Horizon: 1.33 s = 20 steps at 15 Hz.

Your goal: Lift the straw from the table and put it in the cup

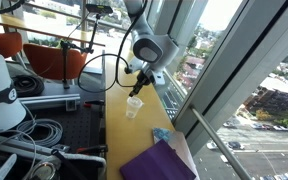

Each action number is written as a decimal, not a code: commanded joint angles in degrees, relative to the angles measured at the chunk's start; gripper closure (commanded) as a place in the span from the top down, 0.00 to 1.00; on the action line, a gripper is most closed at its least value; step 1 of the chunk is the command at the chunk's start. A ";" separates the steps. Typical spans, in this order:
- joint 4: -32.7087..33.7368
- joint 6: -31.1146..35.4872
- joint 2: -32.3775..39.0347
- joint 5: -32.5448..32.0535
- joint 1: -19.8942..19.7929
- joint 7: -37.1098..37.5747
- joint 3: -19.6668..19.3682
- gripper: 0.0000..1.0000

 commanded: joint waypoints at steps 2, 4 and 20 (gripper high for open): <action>7.40 -20.52 -3.64 4.63 -7.20 2.20 6.76 0.00; 13.23 -28.80 -1.36 8.09 -9.47 1.16 7.43 0.00; 28.41 -53.46 21.16 33.34 -19.45 -10.59 6.65 0.00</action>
